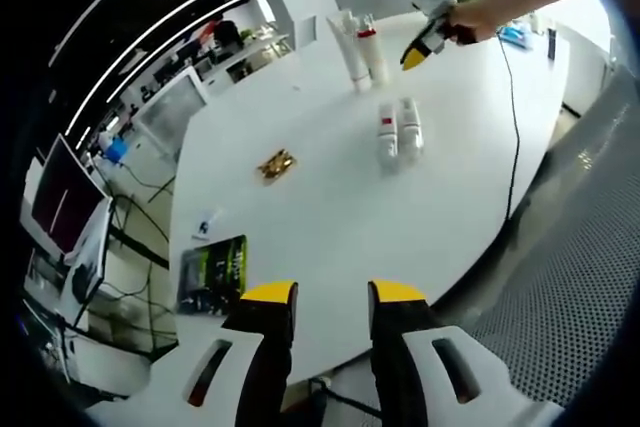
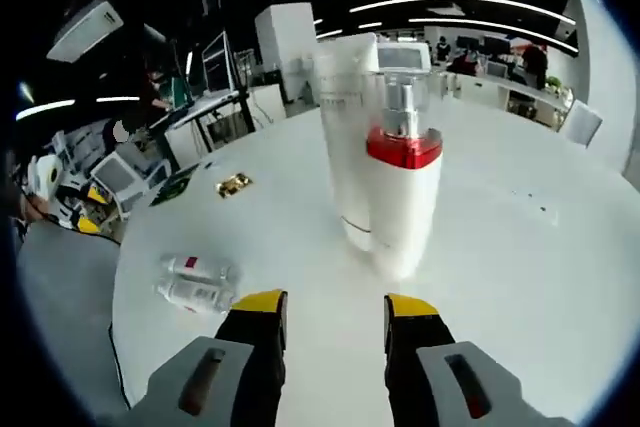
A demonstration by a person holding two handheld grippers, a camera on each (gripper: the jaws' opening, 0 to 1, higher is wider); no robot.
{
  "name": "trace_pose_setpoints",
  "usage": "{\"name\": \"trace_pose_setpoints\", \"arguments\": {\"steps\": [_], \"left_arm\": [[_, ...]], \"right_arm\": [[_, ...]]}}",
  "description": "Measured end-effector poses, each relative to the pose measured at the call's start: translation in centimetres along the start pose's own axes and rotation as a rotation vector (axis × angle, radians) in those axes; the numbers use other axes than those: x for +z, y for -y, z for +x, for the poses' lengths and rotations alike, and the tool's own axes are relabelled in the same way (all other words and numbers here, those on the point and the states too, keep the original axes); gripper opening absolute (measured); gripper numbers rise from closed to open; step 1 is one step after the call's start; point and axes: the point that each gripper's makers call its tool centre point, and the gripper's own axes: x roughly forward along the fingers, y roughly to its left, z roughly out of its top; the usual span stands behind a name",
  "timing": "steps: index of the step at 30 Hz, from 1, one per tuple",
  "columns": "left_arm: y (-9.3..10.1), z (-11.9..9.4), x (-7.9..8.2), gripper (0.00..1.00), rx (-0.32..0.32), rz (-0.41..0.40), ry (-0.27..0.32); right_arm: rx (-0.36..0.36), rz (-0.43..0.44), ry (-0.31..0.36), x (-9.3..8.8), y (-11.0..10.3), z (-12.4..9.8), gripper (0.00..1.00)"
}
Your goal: Arrange the skincare products in the storage area until every visible bottle or jar stands upright without overlapping.
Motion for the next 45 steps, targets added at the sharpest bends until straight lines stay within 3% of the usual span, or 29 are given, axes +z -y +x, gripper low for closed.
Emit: {"name": "trace_pose_setpoints", "arguments": {"steps": [2,5,8,12,14,16,19,24,28,33,39,45], "left_arm": [[0.0,0.0,0.0,0.34,-0.002,0.0,-0.002],[0.2,0.0,-0.1,0.34,-0.007,0.004,-0.004],[0.3,0.1,-0.2,0.34,-0.012,0.008,-0.014],[0.4,0.2,-0.3,0.34,-0.015,0.01,-0.017],[0.3,0.2,-0.3,0.34,-0.015,0.005,-0.016],[0.3,0.2,-0.4,0.34,-0.013,0.004,-0.024],[0.1,0.0,-0.2,0.34,-0.007,-0.008,-0.014],[0.0,0.1,-0.3,0.34,-0.001,-0.015,-0.014],[0.0,0.0,-0.3,0.34,0.0,-0.018,-0.014],[0.0,0.0,-0.3,0.33,-0.001,-0.021,-0.017],[0.0,0.0,-0.3,0.32,-0.001,-0.023,-0.016],[-0.1,0.0,-0.3,0.32,0.003,-0.028,-0.015]], "right_arm": [[0.05,-0.108,-0.042,0.2,-2.5,-0.2,0.28],[0.158,-0.34,-0.135,0.5,-7.1,-0.1,0.28],[0.262,-0.581,-0.262,0.0,-10.7,0.6,0.27],[0.315,-0.87,-0.399,-0.9,-12.6,2.4,0.25],[0.324,-0.922,-0.423,-0.9,-13.3,3.1,0.27],[0.31,-0.98,-0.439,-0.7,-13.2,3.9,0.26],[0.348,-1.103,-0.505,-1.5,-12.5,4.8,0.25],[0.384,-1.109,-0.502,-1.1,-12.6,5.4,0.18],[0.403,-1.187,-0.579,-1.9,-11.9,5.7,0.15],[0.422,-1.209,-0.604,-2.6,-12.2,5.9,0.14],[0.445,-1.198,-0.639,-4.2,-12.4,6.1,0.15],[0.439,-1.17,-0.643,-4.0,-12.5,6.0,0.14]]}}
